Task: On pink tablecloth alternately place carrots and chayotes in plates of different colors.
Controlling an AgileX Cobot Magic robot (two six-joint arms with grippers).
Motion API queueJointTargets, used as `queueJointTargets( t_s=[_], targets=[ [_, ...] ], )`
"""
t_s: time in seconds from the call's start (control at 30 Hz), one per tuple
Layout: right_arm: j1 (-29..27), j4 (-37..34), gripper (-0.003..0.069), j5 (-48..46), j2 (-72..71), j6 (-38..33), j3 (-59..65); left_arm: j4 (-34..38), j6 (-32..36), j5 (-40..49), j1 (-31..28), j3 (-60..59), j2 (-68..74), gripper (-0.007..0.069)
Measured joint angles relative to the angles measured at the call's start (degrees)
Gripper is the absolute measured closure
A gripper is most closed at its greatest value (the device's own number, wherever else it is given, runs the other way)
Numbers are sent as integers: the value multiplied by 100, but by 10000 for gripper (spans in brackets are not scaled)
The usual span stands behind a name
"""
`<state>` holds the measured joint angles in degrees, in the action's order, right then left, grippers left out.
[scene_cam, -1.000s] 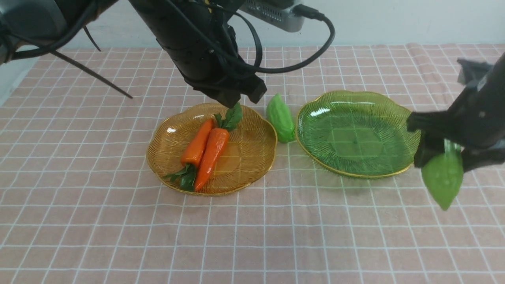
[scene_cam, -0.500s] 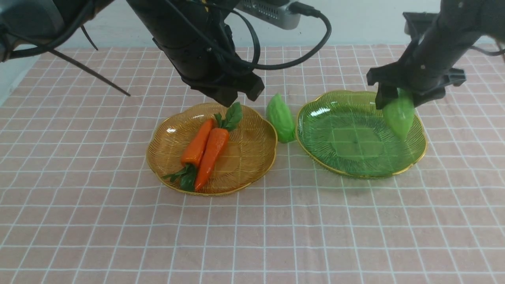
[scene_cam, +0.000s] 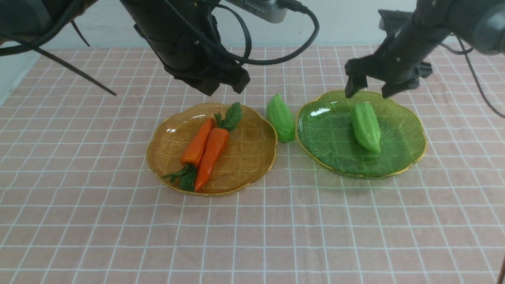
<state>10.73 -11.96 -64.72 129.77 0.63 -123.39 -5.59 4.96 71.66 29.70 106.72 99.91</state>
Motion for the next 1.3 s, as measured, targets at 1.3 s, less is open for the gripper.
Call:
queueJointTargets(
  t_s=[1.3],
  targets=[
    [1026, -1248, 113, 1845, 1084, -2537, -77, -299, -239, 4, 0, -2, -27, 628]
  ],
)
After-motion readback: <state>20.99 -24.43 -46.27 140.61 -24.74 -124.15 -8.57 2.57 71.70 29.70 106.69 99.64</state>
